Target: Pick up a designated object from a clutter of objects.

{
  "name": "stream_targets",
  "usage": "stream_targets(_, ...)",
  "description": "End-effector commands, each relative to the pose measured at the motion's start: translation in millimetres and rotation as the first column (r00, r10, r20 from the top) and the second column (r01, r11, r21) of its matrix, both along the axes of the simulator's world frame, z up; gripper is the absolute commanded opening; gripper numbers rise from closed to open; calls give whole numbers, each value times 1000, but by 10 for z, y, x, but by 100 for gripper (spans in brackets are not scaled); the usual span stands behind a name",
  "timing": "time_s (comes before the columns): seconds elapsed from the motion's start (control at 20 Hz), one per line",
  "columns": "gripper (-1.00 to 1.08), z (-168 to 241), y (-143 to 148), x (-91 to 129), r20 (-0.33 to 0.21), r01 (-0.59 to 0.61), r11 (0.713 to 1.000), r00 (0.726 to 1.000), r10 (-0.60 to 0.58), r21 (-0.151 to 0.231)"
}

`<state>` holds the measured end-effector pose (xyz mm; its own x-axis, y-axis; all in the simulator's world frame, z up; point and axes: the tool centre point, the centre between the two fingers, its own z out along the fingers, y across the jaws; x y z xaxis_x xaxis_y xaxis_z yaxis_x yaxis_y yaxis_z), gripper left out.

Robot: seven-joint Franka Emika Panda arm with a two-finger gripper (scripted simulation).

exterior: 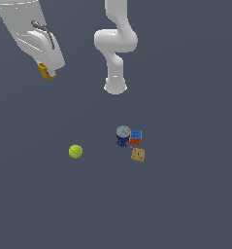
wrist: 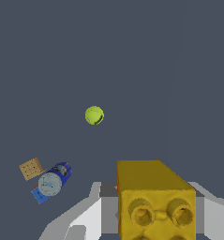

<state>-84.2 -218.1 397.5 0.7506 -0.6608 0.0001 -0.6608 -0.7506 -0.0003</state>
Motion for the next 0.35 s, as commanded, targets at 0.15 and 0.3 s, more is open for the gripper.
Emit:
stream_targets(0.15, -100, 110, -105, 18, 0, -2, 1000, 1000, 2, 0)
stream_targets(0.3, -100, 123, -120, 21, 0, -2, 1000, 1000, 2, 0)
